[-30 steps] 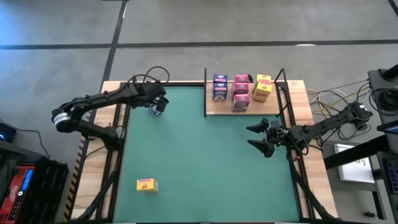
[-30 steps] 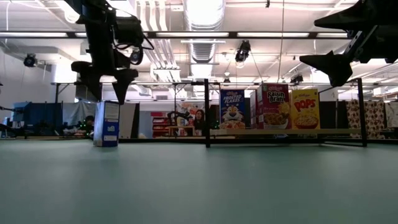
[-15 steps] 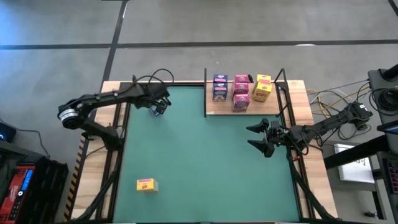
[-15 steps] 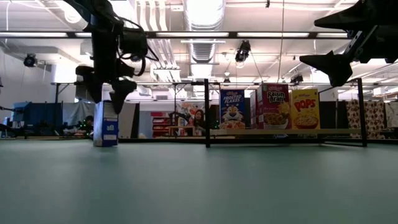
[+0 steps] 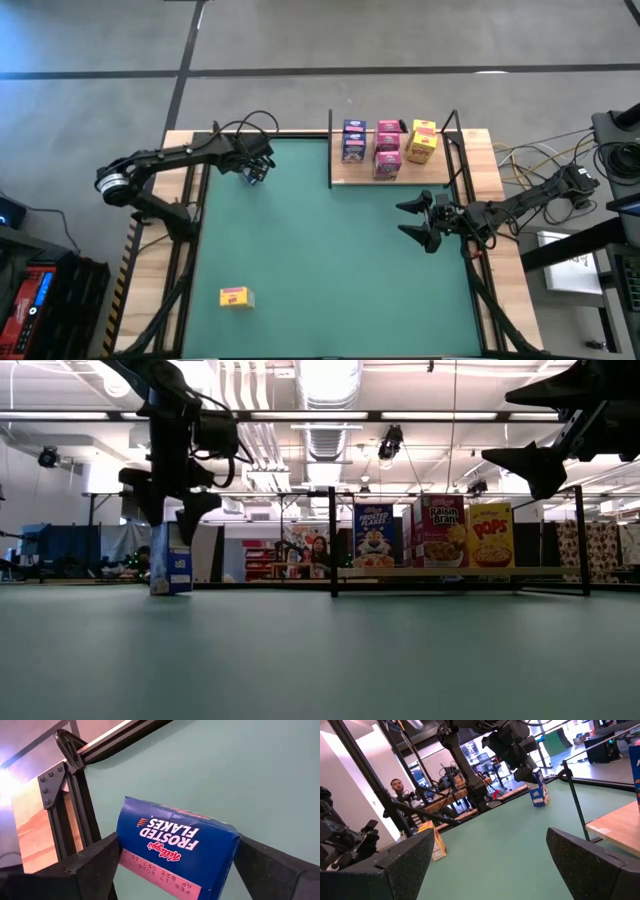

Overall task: Stack cereal on shelf
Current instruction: Move the blue cereal box to the center

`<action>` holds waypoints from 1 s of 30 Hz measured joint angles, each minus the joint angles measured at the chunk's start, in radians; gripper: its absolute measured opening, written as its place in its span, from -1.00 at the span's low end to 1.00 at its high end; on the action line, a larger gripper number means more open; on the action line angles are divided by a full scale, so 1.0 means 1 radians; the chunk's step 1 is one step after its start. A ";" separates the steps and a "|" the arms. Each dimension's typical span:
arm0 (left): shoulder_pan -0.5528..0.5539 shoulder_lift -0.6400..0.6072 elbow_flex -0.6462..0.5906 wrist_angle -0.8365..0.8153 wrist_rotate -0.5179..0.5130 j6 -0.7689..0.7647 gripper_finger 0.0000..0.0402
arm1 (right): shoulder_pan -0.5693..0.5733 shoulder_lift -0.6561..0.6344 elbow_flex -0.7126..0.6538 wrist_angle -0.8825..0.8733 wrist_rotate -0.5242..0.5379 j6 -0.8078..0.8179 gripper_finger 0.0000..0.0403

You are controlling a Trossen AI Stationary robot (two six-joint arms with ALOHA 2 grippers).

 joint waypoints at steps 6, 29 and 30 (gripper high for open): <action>-0.001 0.000 -0.001 -0.002 0.012 -0.035 0.49 | 0.000 0.000 0.000 0.000 0.000 0.000 0.85; -0.219 0.017 0.152 -0.027 0.114 -0.188 0.43 | 0.000 0.000 0.000 0.000 0.000 0.000 0.85; -0.233 0.025 0.162 -0.028 0.112 -0.199 0.43 | 0.000 0.000 0.000 0.000 0.000 0.000 0.85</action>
